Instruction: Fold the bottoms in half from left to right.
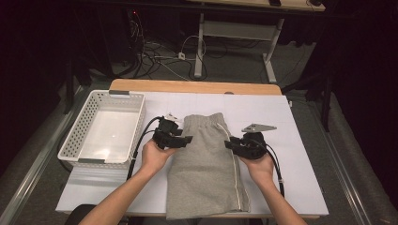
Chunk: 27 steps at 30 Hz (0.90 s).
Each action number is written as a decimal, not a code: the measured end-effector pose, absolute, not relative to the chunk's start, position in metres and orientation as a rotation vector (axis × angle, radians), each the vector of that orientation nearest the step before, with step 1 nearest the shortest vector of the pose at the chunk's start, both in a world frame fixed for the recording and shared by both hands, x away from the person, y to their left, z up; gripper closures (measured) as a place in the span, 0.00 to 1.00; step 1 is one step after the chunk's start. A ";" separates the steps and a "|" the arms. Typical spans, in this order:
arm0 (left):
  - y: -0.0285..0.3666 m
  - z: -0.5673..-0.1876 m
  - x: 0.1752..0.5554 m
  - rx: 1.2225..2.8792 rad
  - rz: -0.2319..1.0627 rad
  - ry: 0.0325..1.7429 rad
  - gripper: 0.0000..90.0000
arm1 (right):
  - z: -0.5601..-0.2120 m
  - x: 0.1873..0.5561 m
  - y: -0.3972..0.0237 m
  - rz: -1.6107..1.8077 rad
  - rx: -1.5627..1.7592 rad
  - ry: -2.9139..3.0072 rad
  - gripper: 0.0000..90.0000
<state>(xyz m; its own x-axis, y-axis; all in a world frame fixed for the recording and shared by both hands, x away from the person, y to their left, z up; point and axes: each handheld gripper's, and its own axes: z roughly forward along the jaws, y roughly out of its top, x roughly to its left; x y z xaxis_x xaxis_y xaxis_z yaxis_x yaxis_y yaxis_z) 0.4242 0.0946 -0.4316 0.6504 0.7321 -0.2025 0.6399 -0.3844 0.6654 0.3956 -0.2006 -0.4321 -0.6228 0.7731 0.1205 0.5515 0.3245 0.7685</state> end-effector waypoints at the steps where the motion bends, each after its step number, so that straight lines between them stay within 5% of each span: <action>1: 0.093 -0.432 0.426 2.133 0.160 1.063 0.49 | -0.432 0.398 -0.199 1.174 1.194 2.330 0.74; 17: 0.091 -0.440 0.460 2.158 0.116 1.174 0.45 | -0.436 0.440 -0.181 1.079 1.257 2.343 0.73; 27: 0.091 -0.451 0.475 2.168 0.049 1.246 0.43 | -0.449 0.463 -0.187 0.977 1.380 2.342 0.57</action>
<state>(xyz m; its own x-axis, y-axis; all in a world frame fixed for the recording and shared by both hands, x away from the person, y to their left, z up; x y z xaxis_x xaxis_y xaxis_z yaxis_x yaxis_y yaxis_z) 0.4755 0.0914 -0.4509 0.5520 0.7898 -0.2674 0.7665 -0.3543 0.5357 0.4626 -0.1871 -0.4491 -0.5191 0.8469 0.1153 0.6778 0.3257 0.6592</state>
